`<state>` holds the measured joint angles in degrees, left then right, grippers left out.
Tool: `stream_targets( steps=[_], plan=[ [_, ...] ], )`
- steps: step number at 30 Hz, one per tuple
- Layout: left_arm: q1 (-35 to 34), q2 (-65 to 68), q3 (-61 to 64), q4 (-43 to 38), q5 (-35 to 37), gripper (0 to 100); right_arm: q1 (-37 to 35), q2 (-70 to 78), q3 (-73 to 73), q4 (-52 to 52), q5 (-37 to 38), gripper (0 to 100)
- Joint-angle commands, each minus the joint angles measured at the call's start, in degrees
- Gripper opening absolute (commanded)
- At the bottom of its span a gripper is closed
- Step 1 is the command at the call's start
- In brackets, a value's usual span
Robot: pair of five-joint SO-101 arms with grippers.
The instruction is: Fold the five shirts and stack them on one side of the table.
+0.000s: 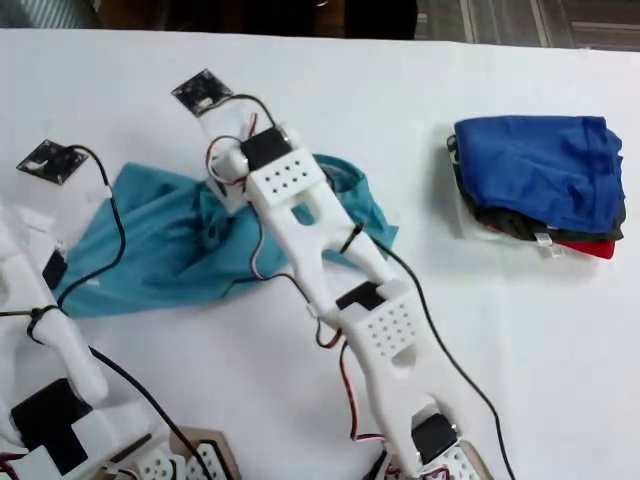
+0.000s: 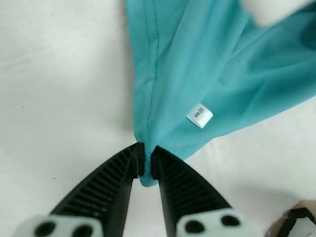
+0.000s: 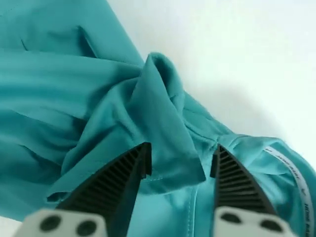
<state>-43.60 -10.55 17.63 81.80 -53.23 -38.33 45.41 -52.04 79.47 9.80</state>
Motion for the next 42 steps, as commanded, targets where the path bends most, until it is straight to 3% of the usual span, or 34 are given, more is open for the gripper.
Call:
stream_targets(
  steps=[1,18,20,23,33,42],
  plan=[
    [-0.62,-2.46,-0.22,0.18,-0.09,3,-0.13,-0.66,-3.43,0.48,-0.53,17.8],
    [-0.44,-2.46,-0.40,0.09,-0.09,3,1.54,-0.13,-3.08,3.47,-0.53,17.1],
    [-0.44,-2.46,-0.48,0.09,-0.09,3,1.54,-0.13,-3.08,4.18,-0.53,13.7],
    [-0.44,-2.73,-0.66,0.09,-0.09,3,1.80,-0.13,-3.16,4.79,-0.53,0.9],
    [-0.44,-2.73,-0.31,0.09,0.09,3,1.89,-1.01,-4.22,4.97,-0.53,1.9],
    [2.02,-2.90,-9.71,1.05,5.71,3,11.12,-9.54,-18.73,7.34,-0.18,1.9]
  ],
)
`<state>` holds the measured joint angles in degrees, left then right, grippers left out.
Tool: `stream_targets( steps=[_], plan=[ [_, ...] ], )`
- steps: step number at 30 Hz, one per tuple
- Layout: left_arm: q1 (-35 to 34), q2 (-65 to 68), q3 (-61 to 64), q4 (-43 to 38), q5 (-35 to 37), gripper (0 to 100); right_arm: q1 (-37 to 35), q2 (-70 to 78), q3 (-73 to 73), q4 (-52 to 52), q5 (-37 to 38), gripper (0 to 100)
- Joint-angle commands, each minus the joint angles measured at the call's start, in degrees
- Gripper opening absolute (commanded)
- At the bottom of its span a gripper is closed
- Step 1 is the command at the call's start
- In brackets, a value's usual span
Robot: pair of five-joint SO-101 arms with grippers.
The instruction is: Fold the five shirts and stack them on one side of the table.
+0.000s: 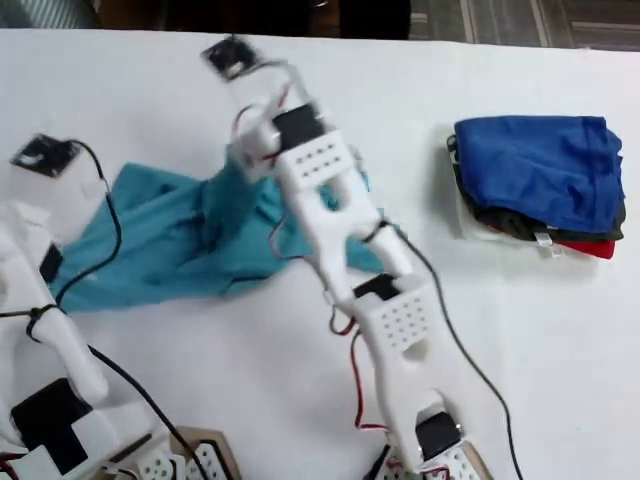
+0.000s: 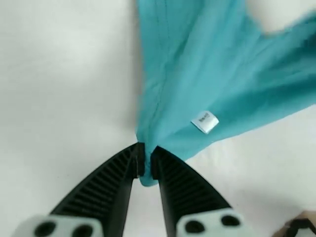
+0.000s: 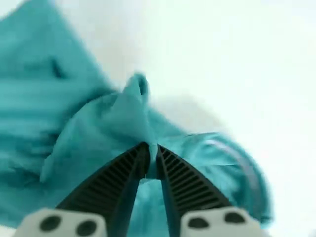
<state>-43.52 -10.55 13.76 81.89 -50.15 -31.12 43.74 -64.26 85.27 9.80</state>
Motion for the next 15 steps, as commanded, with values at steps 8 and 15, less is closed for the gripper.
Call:
stream_targets(
  steps=[8,15],
  plan=[
    [12.57,-2.90,-25.71,10.46,10.73,3,12.62,-16.31,-17.14,9.01,-0.09,1.9],
    [15.21,-2.90,-41.71,14.07,17.23,3,19.74,-24.92,-25.05,13.32,-0.09,1.9]
  ],
)
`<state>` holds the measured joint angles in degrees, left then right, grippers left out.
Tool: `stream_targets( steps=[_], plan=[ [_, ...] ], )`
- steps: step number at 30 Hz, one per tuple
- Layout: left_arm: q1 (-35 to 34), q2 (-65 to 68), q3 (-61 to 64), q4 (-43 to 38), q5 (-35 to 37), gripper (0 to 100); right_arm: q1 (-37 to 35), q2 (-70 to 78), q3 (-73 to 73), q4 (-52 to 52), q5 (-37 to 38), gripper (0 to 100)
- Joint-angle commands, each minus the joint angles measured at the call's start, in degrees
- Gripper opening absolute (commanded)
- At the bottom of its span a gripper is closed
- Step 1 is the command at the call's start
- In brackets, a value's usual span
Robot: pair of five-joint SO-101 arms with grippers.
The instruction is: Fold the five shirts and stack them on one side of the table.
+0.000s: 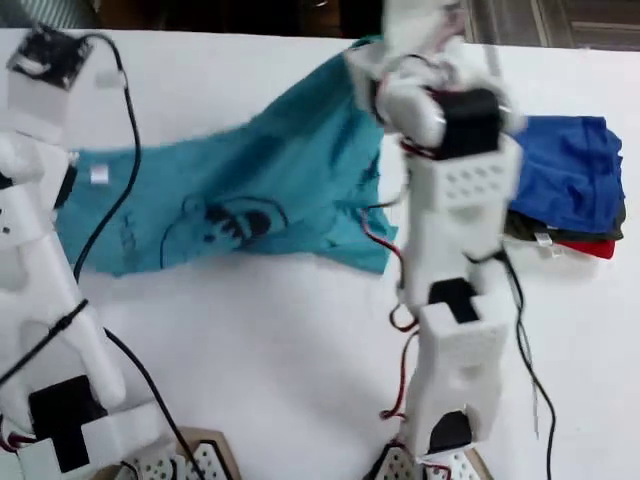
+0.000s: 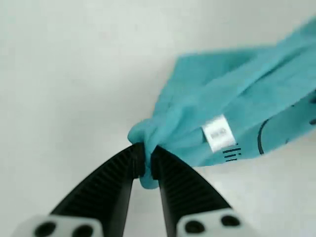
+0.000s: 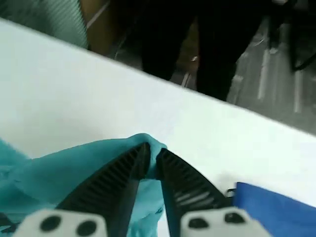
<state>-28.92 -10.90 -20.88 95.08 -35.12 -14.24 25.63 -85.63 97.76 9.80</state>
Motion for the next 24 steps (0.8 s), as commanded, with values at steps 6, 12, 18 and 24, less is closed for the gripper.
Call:
stream_targets(
  steps=[6,12,18,24],
  plan=[
    [0.62,-2.55,-18.42,4.31,3.08,3,4.88,-15.69,-4.48,0.84,0.00,1.9],
    [0.62,-2.55,-26.07,6.86,3.16,3,4.70,-23.08,-4.84,0.66,0.00,1.9],
    [0.53,-2.81,-27.21,7.21,5.71,3,4.53,-29.76,-4.84,0.66,0.00,1.9],
    [2.02,-13.71,-23.25,7.21,5.98,3,4.70,-34.77,-4.75,0.40,0.00,1.9]
  ],
)
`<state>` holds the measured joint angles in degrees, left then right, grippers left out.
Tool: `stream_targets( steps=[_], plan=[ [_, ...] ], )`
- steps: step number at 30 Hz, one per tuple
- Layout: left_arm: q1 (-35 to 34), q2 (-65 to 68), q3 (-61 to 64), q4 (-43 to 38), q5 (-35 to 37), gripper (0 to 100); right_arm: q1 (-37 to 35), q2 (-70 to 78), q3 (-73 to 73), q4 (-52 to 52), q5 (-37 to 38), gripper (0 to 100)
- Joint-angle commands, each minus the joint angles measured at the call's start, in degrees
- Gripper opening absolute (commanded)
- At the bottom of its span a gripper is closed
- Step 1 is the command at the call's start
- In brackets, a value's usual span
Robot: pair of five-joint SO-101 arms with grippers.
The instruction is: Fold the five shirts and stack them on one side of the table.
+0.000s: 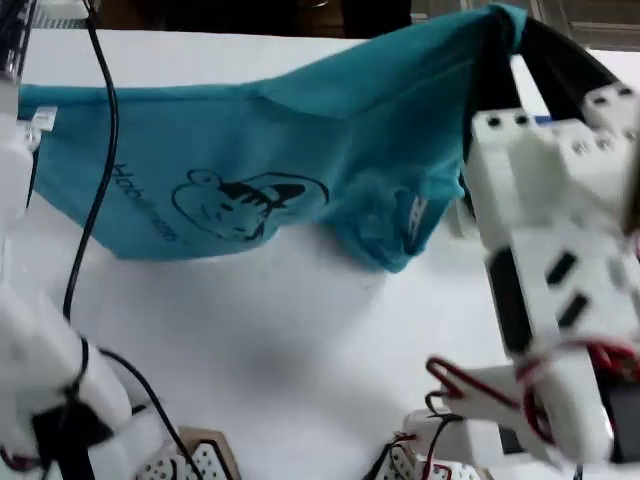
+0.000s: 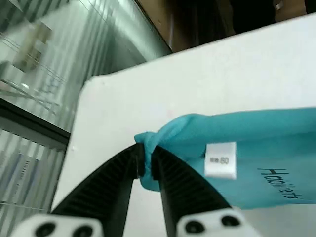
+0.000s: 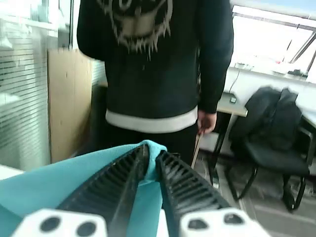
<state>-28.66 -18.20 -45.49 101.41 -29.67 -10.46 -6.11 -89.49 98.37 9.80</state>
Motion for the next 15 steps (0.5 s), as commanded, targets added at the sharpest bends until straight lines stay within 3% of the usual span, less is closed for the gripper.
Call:
stream_targets(
  steps=[1,8,15],
  plan=[
    [1.93,-8.70,3.30,0.88,0.44,3,1.01,-3.74,-0.88,-0.22,0.00,1.9],
    [2.20,-21.80,16.75,0.44,0.44,3,0.66,-10.33,-0.53,0.04,2.55,1.9],
    [2.20,-30.15,17.89,0.44,0.88,3,0.92,-17.54,-0.35,0.22,2.46,1.9]
  ],
)
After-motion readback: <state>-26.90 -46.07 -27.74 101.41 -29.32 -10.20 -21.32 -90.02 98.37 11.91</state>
